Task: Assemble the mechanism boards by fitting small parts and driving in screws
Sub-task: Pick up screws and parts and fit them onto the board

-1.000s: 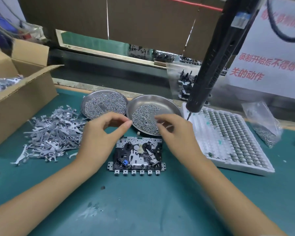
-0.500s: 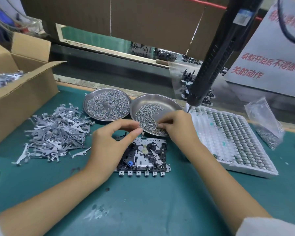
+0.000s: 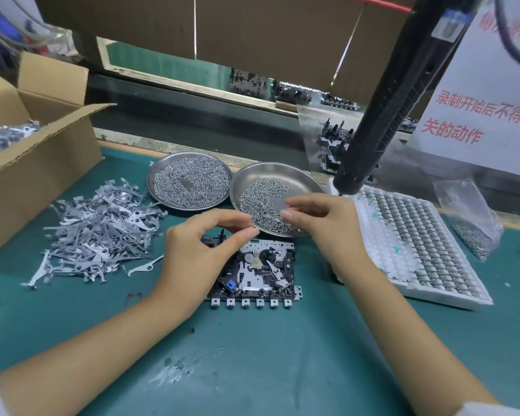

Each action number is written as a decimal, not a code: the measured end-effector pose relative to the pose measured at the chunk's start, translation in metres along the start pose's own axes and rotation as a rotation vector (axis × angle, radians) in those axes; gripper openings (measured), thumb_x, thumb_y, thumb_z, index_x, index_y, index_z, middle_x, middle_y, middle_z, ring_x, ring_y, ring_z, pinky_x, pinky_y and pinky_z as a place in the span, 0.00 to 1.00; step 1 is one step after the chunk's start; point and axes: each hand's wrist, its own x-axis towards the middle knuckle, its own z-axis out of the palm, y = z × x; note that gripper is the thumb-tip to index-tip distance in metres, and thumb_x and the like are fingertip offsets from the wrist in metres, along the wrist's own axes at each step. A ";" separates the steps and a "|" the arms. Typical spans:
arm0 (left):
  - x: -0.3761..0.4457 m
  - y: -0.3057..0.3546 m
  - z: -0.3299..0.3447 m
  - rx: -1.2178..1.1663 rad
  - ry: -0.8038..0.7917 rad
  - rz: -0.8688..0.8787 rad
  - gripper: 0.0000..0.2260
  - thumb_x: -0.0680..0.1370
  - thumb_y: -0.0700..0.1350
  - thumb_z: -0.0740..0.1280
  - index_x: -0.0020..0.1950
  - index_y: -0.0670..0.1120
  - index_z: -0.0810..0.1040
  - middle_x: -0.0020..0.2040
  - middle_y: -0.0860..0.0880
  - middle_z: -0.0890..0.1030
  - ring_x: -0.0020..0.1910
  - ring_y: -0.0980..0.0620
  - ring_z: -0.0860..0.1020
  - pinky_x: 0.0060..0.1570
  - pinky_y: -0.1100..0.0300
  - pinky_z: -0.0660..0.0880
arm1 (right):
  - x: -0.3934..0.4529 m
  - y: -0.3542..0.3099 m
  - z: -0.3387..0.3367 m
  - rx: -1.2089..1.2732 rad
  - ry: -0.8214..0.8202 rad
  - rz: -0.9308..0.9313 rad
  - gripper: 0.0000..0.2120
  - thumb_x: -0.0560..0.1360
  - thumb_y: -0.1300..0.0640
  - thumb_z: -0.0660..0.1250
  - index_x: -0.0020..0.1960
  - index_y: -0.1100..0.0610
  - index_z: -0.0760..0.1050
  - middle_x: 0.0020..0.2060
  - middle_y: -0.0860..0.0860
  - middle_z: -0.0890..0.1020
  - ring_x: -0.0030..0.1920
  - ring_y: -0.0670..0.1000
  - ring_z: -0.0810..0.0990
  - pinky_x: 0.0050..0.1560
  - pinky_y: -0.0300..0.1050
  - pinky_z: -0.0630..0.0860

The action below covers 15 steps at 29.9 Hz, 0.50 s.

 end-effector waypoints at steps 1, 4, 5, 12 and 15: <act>0.000 0.001 0.000 -0.008 -0.002 0.001 0.08 0.67 0.45 0.76 0.44 0.53 0.83 0.40 0.58 0.84 0.43 0.60 0.82 0.50 0.65 0.76 | -0.007 -0.004 0.000 0.164 -0.040 0.045 0.09 0.64 0.63 0.77 0.41 0.54 0.83 0.37 0.51 0.85 0.39 0.48 0.84 0.42 0.37 0.79; -0.002 0.004 0.001 -0.036 -0.005 0.004 0.10 0.66 0.48 0.76 0.46 0.55 0.82 0.41 0.57 0.85 0.46 0.58 0.82 0.55 0.51 0.76 | -0.027 -0.009 0.007 0.500 -0.173 0.165 0.08 0.60 0.59 0.76 0.39 0.54 0.85 0.37 0.54 0.85 0.39 0.49 0.84 0.39 0.36 0.78; -0.003 0.004 0.002 -0.050 -0.009 0.004 0.11 0.66 0.49 0.75 0.47 0.56 0.82 0.41 0.57 0.85 0.46 0.57 0.83 0.55 0.48 0.76 | -0.032 -0.009 0.010 0.547 -0.197 0.189 0.08 0.60 0.59 0.75 0.40 0.54 0.85 0.38 0.54 0.85 0.39 0.49 0.84 0.39 0.36 0.78; -0.002 0.003 0.003 -0.103 -0.031 0.004 0.13 0.66 0.49 0.75 0.49 0.55 0.82 0.41 0.55 0.85 0.46 0.55 0.83 0.53 0.47 0.78 | -0.043 -0.007 0.019 0.677 -0.174 0.228 0.07 0.60 0.61 0.74 0.38 0.55 0.85 0.37 0.54 0.85 0.39 0.47 0.84 0.40 0.36 0.78; -0.002 0.002 0.003 -0.101 -0.029 0.011 0.13 0.65 0.49 0.75 0.49 0.56 0.82 0.41 0.56 0.85 0.46 0.56 0.83 0.53 0.49 0.78 | -0.044 -0.006 0.020 0.680 -0.157 0.234 0.07 0.61 0.61 0.74 0.39 0.55 0.85 0.38 0.54 0.85 0.40 0.47 0.84 0.40 0.35 0.78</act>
